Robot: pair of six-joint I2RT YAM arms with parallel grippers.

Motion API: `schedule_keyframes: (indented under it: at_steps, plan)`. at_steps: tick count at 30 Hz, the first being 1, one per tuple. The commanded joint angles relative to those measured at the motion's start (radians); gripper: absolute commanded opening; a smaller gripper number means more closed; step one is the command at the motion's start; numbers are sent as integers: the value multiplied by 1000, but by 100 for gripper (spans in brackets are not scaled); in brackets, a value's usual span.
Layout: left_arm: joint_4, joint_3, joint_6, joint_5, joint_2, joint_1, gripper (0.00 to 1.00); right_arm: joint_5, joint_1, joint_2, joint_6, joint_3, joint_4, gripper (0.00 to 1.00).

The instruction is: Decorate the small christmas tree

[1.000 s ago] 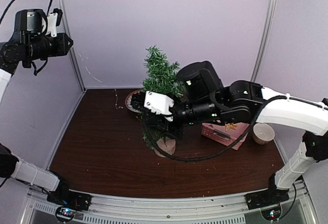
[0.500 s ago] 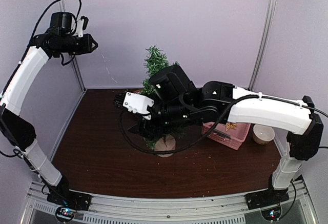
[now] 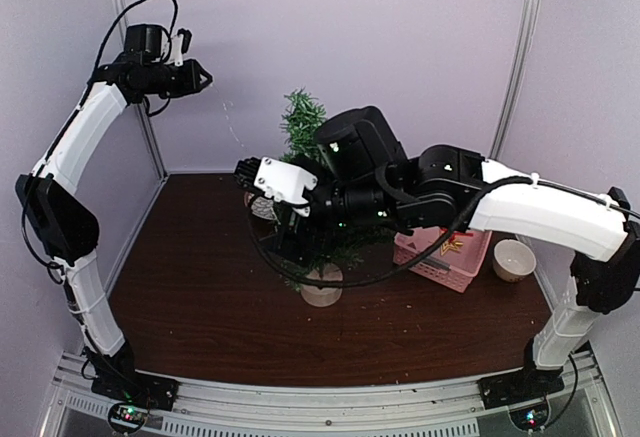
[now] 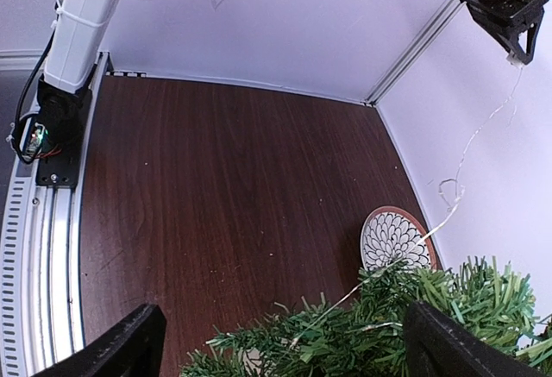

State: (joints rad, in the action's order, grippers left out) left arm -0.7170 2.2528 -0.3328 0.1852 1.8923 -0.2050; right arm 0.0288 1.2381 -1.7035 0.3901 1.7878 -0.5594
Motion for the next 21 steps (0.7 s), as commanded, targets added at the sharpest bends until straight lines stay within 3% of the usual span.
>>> schedule_keyframes:
  at_steps: [1,10,16,21]
  plan:
    - [89,52,-30,-10,14,46,9,3,-2,43,6,-12,-7,100]
    - [249,97,-104,274,129,46,9,-291,-50,282,-66,-125,142,99]
    - [414,107,-172,412,183,20,8,-441,-216,393,-225,-209,299,98]
    - [446,158,-152,463,223,-32,9,-450,-429,380,-403,-239,435,86]
